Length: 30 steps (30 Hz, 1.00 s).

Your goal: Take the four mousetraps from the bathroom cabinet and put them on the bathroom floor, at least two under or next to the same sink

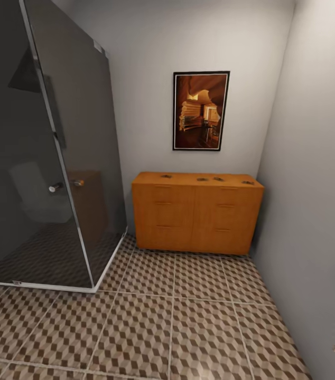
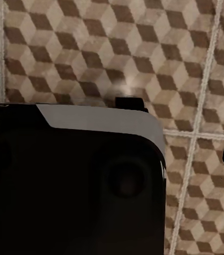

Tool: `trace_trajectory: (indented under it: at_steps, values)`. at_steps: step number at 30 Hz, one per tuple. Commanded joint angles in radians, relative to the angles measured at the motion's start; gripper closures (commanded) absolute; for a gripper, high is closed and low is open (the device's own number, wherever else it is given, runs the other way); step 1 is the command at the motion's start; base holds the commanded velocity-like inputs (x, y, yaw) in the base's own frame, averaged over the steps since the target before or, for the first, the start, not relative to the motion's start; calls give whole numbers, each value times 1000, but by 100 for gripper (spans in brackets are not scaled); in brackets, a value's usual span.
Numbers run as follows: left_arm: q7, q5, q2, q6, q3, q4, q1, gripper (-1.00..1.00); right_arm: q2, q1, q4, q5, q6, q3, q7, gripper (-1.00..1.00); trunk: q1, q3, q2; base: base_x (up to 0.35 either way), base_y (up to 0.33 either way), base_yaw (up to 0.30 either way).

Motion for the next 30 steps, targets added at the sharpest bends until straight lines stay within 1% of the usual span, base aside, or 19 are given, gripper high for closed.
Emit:
trace_trajectory:
  at_steps: [1,30]
  values:
    - [0,0,0,0,1,-2,1,-100,0,-1,0,0,-3,0,0,-100,1,-1,0,323,0,0]
    - [0,-1,0,0,-2,-2,1,-100,-3,-1,-2,-9,-3,-7,-1,-100,1,-1,0,327,0,0]
